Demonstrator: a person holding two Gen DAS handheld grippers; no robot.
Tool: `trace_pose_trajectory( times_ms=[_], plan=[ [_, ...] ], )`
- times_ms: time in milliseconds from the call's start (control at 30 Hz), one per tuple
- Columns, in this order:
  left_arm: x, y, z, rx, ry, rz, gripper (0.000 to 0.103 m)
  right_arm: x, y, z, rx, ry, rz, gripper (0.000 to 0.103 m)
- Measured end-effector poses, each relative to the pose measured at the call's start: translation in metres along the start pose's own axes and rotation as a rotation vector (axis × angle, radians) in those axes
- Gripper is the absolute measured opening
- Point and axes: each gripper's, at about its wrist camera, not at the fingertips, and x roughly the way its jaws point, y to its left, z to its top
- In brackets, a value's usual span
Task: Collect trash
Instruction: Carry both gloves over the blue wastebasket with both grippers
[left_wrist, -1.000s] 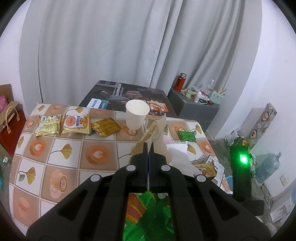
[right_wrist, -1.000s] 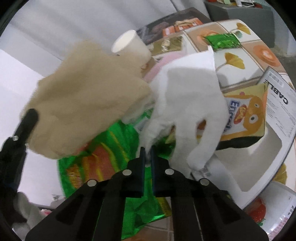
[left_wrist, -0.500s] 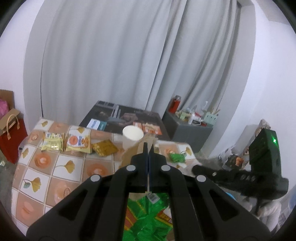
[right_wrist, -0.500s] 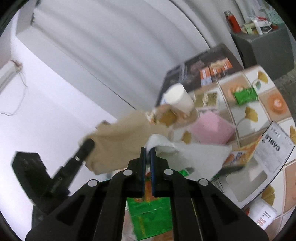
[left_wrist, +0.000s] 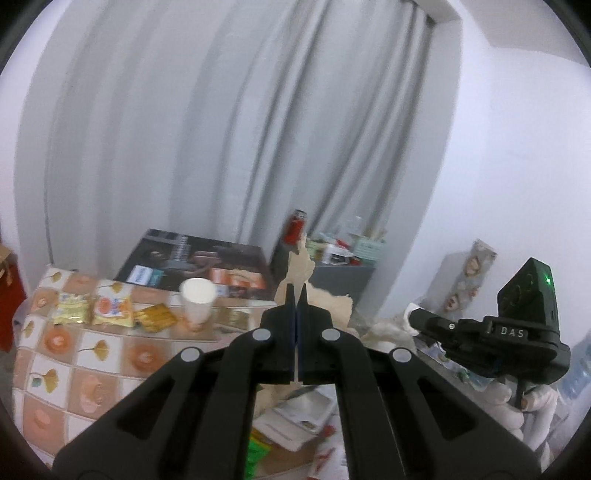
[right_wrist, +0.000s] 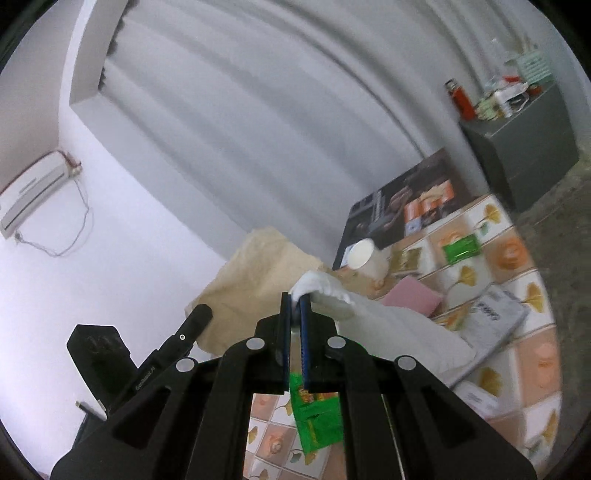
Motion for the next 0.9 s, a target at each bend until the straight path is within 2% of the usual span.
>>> trace_pose_trajectory(
  times_ms=[167,500,700,900],
  plan=[
    [0.034,-0.055,-0.006,0.050,0.082,-0.107,0.000,-0.067,-0.036,-0.005,0.049,-0.095,-0.062,0.005],
    [0.145,-0.198,-0.048,0.192,0.318,-0.329,0.000,-0.202,-0.158,-0.017,0.238,-0.237,-0.321,0.005],
    [0.213,-0.293,-0.079,0.259,0.442,-0.472,0.000,-0.242,-0.241,-0.018,0.368,-0.279,-0.419,0.005],
    [0.289,-0.368,-0.137,0.239,0.628,-0.579,0.000,-0.255,-0.333,-0.025,0.506,-0.261,-0.489,0.005]
  ],
)
